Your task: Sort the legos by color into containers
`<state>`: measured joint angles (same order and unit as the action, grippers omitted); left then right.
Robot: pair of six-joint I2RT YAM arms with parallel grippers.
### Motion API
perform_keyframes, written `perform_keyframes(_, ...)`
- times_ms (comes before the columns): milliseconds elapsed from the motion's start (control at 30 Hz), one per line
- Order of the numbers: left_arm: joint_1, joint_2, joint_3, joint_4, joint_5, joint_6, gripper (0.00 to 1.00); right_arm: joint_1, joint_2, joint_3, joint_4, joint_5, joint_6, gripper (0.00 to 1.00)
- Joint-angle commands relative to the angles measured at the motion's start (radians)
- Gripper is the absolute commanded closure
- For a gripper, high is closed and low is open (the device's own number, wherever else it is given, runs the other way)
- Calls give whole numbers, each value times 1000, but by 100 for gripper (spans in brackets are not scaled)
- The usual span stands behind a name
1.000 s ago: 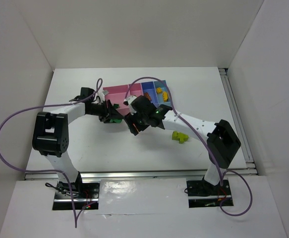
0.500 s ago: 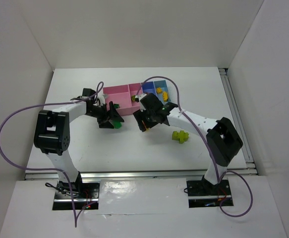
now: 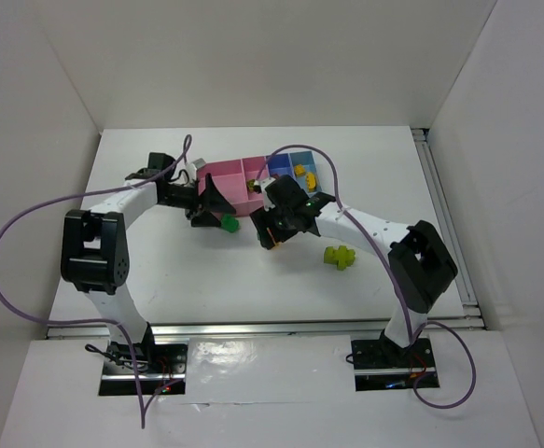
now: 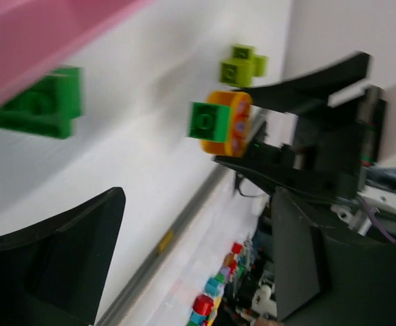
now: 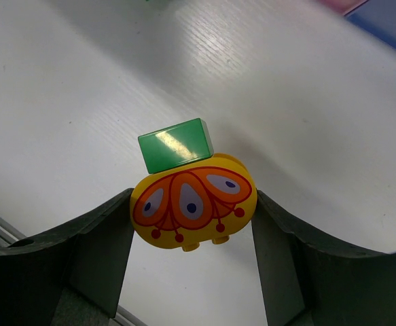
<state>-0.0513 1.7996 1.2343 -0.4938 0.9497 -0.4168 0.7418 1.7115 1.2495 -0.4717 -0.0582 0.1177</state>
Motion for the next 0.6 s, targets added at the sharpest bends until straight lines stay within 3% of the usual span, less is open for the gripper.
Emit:
perform_keyframes(0, -30, -8, 22, 11, 225, 27, 10, 4, -53, 33, 41, -29, -19, 47)
perform_keyframes(200, -99, 29, 7, 127, 216, -22, 10, 13, -53, 94, 21, -40, -39, 47)
perform_keyframes(333, -117, 53, -39, 303, 230, -153, 11, 13, -53, 126, -5, -31, -49, 47)
perform_keyframes(567, -136, 135, -10, 379, 267, -201, 11, 22, -64, 136, 4, -43, -38, 47)
